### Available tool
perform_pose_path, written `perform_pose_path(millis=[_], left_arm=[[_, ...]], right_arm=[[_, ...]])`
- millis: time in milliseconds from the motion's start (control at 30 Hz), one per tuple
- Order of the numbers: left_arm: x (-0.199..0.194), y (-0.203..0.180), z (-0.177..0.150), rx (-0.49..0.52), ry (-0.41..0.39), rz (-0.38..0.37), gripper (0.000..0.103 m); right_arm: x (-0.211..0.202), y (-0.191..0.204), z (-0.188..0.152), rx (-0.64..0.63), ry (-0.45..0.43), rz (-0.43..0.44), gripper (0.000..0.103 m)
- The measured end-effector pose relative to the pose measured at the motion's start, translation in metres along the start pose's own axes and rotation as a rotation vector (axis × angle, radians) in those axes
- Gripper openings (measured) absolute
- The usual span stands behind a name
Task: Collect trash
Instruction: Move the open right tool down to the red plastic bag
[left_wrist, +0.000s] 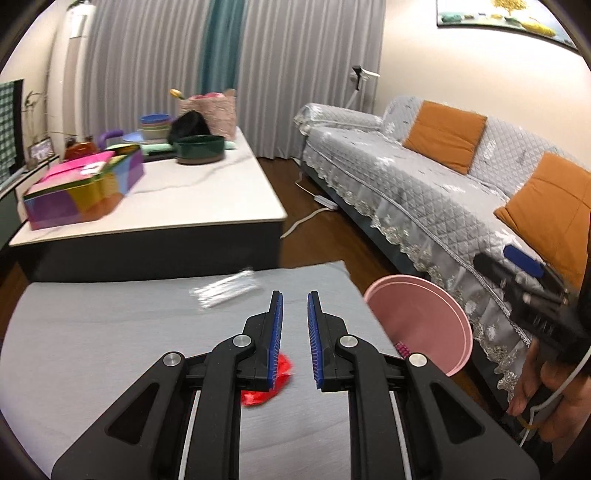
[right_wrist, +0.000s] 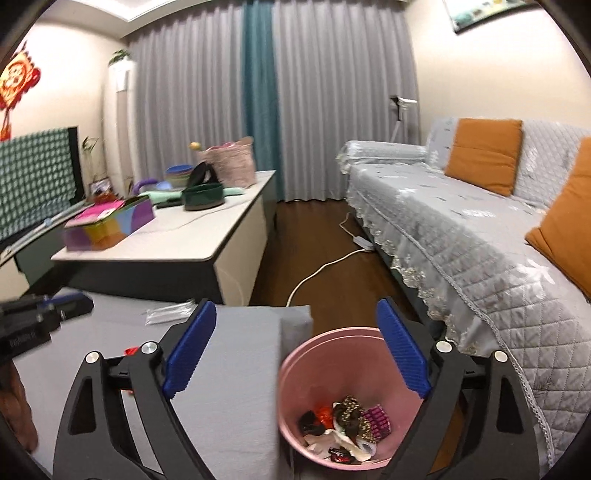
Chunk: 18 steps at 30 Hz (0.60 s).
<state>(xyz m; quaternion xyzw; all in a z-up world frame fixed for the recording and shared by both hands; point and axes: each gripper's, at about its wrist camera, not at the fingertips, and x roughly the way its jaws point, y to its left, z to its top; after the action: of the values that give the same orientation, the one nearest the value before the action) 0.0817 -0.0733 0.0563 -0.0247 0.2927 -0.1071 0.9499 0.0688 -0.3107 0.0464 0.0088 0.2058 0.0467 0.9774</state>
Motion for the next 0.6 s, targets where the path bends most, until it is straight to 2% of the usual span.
perform_pose_path(millis=[267, 600], left_arm=[[-0.018, 0.046, -0.015, -0.065, -0.027, 0.071, 0.014], [-0.036, 0.095, -0.013, -0.127, -0.071, 0.153, 0.014]], right_arm=[[0.011, 0.029, -0.009, 0.006, 0.043, 0.054, 0.090], [0.035, 0.072, -0.025, -0.033, 0.102, 0.117, 0.090]])
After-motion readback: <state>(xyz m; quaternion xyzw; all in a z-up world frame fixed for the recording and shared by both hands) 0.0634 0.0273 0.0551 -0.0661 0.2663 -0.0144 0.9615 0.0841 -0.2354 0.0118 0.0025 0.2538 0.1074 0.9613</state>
